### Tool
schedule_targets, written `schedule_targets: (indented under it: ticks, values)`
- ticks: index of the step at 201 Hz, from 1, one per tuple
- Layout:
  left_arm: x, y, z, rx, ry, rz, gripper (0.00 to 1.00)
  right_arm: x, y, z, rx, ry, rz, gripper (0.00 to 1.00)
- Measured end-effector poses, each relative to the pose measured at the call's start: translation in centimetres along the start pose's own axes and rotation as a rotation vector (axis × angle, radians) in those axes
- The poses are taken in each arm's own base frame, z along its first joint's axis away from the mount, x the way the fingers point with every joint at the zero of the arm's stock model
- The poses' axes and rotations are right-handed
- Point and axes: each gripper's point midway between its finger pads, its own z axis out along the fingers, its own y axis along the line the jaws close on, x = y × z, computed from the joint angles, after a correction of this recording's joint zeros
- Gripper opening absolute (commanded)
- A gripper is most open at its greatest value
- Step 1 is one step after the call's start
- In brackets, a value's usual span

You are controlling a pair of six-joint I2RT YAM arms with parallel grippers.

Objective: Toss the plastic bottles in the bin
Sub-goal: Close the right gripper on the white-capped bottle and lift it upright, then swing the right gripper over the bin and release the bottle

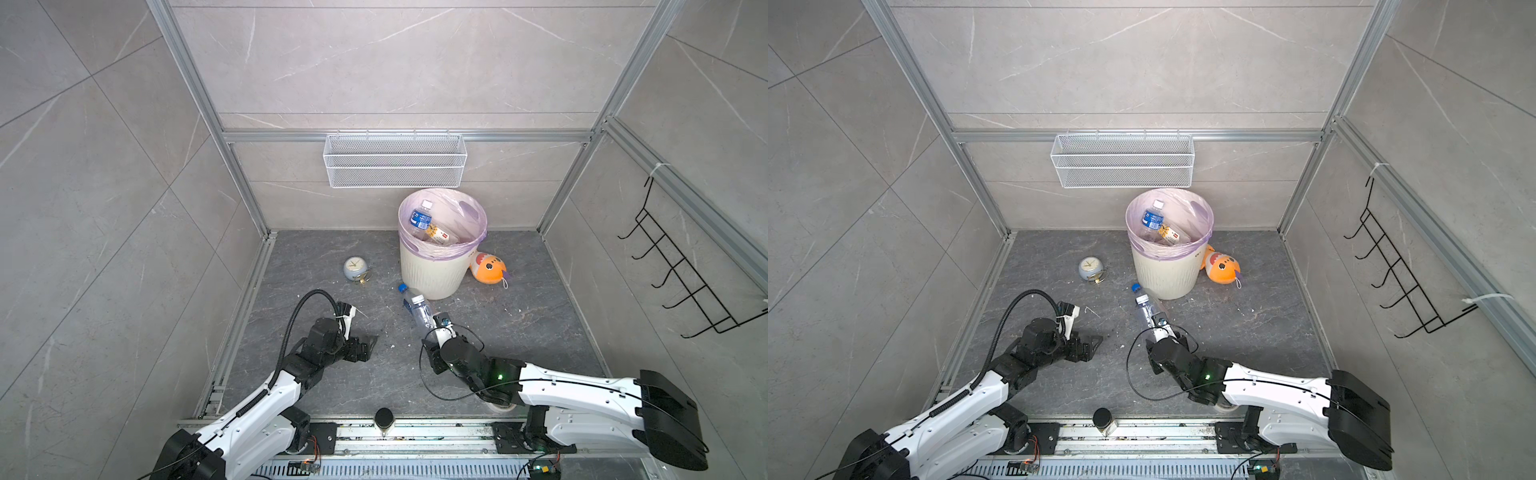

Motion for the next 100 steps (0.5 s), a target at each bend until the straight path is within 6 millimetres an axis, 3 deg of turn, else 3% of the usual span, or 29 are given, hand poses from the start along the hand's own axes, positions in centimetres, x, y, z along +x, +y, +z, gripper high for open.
schedule_targets:
  ticks: [66, 83, 100]
  values:
    - [0.1, -0.1, 0.0, 0.002, 0.003, 0.002, 0.97, -2.1, -1.8, -3.0, 0.062, -0.064, 0.057, 0.47]
    - [0.1, -0.1, 0.0, 0.001, 0.004, 0.002, 0.97, -3.9, -1.8, -3.8, 0.080, -0.070, 0.075, 0.45]
    - [0.1, -0.1, 0.0, 0.002, 0.004, 0.002, 0.97, -7.2, -1.5, -5.0, 0.084, -0.103, 0.105, 0.43]
